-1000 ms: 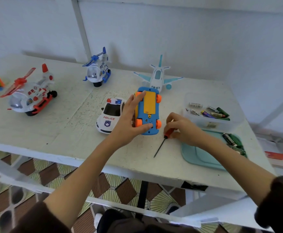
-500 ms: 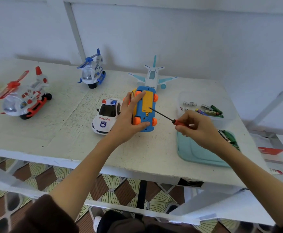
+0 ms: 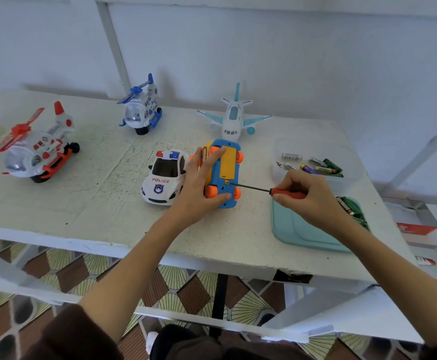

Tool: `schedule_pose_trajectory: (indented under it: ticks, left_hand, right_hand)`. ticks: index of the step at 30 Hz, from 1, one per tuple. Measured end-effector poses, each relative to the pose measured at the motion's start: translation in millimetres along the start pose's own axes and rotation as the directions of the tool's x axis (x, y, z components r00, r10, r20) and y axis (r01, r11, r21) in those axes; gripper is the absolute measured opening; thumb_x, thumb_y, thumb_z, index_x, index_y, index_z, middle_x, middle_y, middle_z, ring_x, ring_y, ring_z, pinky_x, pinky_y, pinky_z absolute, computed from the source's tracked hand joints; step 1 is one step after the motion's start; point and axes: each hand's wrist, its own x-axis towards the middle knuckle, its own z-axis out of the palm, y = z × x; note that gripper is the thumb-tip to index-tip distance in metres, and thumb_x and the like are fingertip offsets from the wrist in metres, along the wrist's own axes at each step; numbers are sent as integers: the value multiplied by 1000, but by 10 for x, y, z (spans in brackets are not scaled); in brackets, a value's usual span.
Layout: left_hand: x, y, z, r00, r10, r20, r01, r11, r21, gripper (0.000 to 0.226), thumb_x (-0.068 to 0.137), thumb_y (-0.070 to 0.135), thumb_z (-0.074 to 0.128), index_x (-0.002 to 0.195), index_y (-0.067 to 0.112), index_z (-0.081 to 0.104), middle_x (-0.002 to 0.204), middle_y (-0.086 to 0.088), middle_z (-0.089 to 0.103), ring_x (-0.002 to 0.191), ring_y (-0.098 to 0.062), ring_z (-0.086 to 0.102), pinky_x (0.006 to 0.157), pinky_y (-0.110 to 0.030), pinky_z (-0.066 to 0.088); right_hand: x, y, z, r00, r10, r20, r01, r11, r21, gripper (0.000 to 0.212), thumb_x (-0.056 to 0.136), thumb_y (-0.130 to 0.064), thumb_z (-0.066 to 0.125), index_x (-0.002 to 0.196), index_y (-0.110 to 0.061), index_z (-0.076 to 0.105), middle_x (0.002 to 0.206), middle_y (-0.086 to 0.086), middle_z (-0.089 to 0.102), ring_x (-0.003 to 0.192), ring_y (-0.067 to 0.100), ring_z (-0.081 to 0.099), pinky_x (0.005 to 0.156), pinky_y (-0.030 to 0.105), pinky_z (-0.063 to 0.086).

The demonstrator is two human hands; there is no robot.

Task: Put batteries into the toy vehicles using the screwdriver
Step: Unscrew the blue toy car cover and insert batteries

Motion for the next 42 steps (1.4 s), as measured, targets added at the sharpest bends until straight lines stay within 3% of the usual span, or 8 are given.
schedule_pose_trajectory:
  ticks: [5, 11, 15, 20, 25, 34, 38, 42]
  left_hand:
    - [-6, 29, 5, 1000, -6, -12, 6, 1000, 0, 84, 73, 37, 66, 125, 75, 12, 159, -1, 3, 147, -19, 6, 115, -56, 26]
    - [-6, 62, 3, 1000, -4, -9, 4, 1000, -4, 85, 82, 14, 74, 128, 59, 19, 159, -4, 3, 147, -22, 6, 115, -55, 25]
    - [-9, 62, 6, 1000, -10, -9, 10, 1000, -3, 84, 82, 16, 74, 128, 59, 20, 160, -3, 2, 147, -21, 5, 115, -55, 25]
    - [-8, 48, 5, 1000, -6, -21, 6, 1000, -5, 85, 73, 36, 68, 124, 74, 12, 159, 0, 3, 146, -19, 8, 113, -57, 29]
    - [-16, 85, -2, 1000, -12, -5, 12, 1000, 8, 84, 82, 16, 74, 127, 60, 19, 159, -2, 2, 147, -20, 4, 116, -53, 24]
    - [-11, 121, 19, 1000, 23, -10, -22, 999, 34, 80, 82, 13, 73, 127, 56, 22, 159, -4, 1, 148, -24, 3, 115, -47, 22]
    - [-26, 82, 23, 998, 49, -28, -48, 999, 13, 78, 82, 20, 72, 129, 55, 21, 159, -3, 2, 148, -19, -1, 114, -42, 17]
    - [-23, 73, 14, 999, 35, -4, -35, 999, 34, 76, 84, 20, 72, 130, 53, 21, 160, -3, 2, 145, -11, 1, 111, -35, 17]
  right_hand:
    - [-7, -15, 13, 1000, 18, 4, -18, 1000, 12, 11, 76, 0, 69, 70, -1, 60, 69, 11, 66, 58, 11, 55, 54, 15, 43]
    - [12, -23, 10, 1000, 12, -4, -12, 1000, -15, 12, 77, -2, 69, 70, -5, 59, 74, 13, 67, 66, 25, 61, 60, 25, 48]
    - [12, -37, 7, 1000, 13, -1, -13, 1000, -18, 14, 77, -1, 69, 68, -4, 58, 68, 7, 65, 59, 14, 55, 55, 19, 45]
    - [7, -42, -2, 1000, 12, -3, -12, 1000, -21, 14, 77, 0, 69, 68, -4, 58, 65, 3, 63, 56, 9, 52, 53, 15, 43]
    - [17, -69, -30, 1000, -8, 20, 9, 998, -55, 11, 77, 1, 68, 70, -1, 59, 70, 7, 66, 57, 10, 54, 54, 14, 43]
    - [9, -164, -47, 998, -57, 40, 62, 991, -122, 11, 79, -8, 69, 73, -8, 60, 68, 4, 61, 54, 3, 50, 55, 8, 40]
    - [36, -193, -54, 994, 89, 63, -74, 975, -208, 45, 93, -36, 48, 59, -9, 60, 53, 7, 63, 44, 2, 46, 51, 10, 35]
    - [95, -198, -85, 985, 155, 81, -128, 954, -272, 34, 90, -26, 54, 63, -8, 65, 48, 7, 61, 43, 13, 48, 47, 18, 38]
